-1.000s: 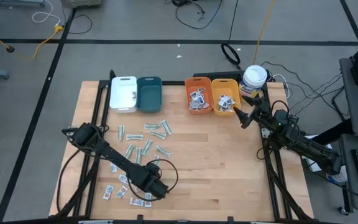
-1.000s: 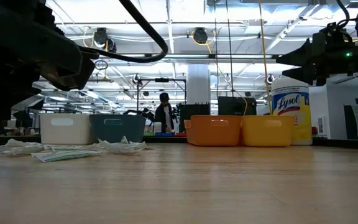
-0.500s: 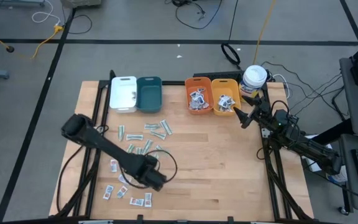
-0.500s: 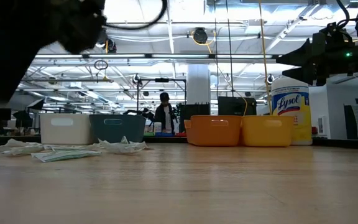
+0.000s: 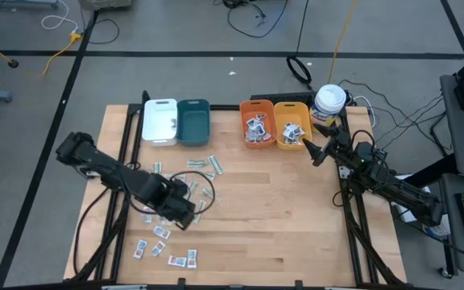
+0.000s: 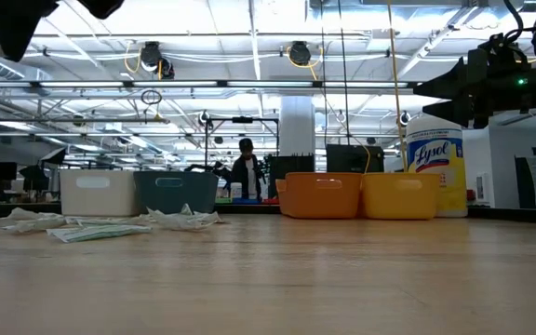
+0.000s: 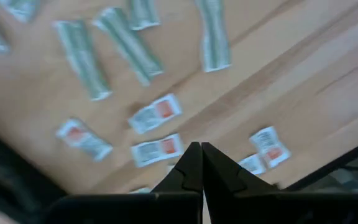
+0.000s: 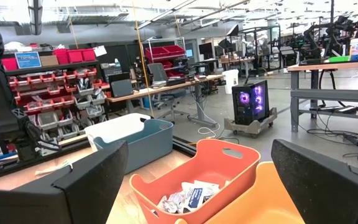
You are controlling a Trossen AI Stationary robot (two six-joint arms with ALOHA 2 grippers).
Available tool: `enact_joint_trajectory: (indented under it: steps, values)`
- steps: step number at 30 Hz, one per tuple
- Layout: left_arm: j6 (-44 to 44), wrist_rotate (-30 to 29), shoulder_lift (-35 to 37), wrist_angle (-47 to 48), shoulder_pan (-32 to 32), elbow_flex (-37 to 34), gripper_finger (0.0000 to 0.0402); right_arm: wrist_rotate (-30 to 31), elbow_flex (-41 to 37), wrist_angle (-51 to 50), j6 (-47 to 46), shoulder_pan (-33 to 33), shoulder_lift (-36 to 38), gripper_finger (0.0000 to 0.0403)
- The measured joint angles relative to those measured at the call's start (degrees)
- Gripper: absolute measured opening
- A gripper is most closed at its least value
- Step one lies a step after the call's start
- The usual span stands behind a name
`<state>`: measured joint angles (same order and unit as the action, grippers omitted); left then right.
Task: Pick & Place First Aid Supplies
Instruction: Put the ointment pack into the white bin
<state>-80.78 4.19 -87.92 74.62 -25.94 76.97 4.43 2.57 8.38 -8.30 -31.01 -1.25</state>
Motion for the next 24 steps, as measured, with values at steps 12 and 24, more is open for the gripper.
enact_joint_trajectory:
  steps: [12,24]
  values:
    - [17.2,-1.0,5.1,6.3,15.1,0.0,0.0000,0.0,0.0,0.0,0.0,0.0,0.0,0.0392]
    - [42.3,-3.9,6.4,9.6,46.7,0.0,0.0000,0.0,0.0,0.0,0.0,0.0,0.0,0.0392]
